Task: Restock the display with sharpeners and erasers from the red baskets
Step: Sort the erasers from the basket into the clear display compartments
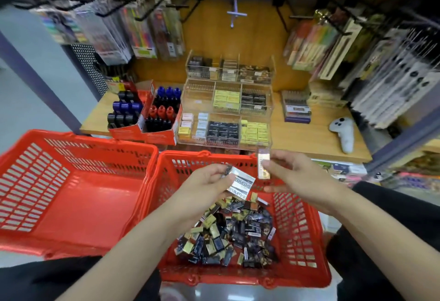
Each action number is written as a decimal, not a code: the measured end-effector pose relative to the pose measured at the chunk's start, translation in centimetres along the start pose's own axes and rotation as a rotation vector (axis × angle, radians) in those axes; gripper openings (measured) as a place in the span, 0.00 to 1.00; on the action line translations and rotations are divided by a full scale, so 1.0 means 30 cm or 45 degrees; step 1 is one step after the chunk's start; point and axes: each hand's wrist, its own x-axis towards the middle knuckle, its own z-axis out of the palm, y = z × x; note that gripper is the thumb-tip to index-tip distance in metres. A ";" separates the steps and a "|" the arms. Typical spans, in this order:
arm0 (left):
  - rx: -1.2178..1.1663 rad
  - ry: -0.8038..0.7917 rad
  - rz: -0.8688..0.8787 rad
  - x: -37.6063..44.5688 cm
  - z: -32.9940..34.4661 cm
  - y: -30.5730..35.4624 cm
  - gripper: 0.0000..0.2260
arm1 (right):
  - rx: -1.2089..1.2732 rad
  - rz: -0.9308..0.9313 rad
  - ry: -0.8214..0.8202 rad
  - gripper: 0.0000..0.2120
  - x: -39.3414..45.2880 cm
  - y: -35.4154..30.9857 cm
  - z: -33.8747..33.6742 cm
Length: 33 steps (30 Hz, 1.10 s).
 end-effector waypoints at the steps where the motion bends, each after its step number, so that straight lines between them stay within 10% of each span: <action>1: 0.014 -0.007 0.009 0.002 0.001 0.004 0.05 | -0.084 -0.028 -0.025 0.15 0.006 -0.009 0.017; 15: -0.224 0.068 0.077 0.068 -0.007 0.036 0.12 | -0.110 -0.262 0.172 0.16 0.070 -0.021 0.088; 33: -0.172 0.801 0.312 0.683 -0.279 0.341 0.06 | -0.579 -0.312 0.653 0.17 0.782 -0.358 -0.172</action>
